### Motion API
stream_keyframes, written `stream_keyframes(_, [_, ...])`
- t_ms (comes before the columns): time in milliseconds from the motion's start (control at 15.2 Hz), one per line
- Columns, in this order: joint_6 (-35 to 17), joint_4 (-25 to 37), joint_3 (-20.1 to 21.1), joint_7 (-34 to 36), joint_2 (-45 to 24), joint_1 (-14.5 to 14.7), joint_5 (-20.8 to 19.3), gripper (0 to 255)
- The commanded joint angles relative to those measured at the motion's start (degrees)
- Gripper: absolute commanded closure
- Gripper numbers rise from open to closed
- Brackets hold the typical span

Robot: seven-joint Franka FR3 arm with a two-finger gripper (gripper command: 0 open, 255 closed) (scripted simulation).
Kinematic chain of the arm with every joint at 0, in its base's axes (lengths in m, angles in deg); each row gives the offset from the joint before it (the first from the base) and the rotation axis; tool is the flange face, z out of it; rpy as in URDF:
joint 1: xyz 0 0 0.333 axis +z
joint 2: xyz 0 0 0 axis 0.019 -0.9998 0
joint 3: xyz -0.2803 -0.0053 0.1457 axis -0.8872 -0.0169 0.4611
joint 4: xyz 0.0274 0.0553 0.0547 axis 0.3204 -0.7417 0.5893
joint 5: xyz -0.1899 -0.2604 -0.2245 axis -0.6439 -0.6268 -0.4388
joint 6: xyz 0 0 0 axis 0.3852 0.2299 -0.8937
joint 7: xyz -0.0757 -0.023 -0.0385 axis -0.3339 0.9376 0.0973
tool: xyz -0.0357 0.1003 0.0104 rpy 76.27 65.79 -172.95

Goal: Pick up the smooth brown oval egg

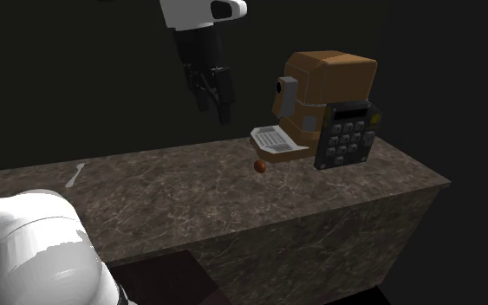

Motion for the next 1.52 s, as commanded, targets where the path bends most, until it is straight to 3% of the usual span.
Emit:
stream_keyframes(0, [0.00, 0.00, 0.00, 0.00, 0.00, 0.00, 0.00, 0])
stream_keyframes(726, [-16.32, 0.85, 1.91, -1.14, -19.41, 2.54, -0.48, 0])
stream_keyframes(1452, [-27.57, 9.78, 4.29, -1.54, -41.97, 4.40, -2.66, 0])
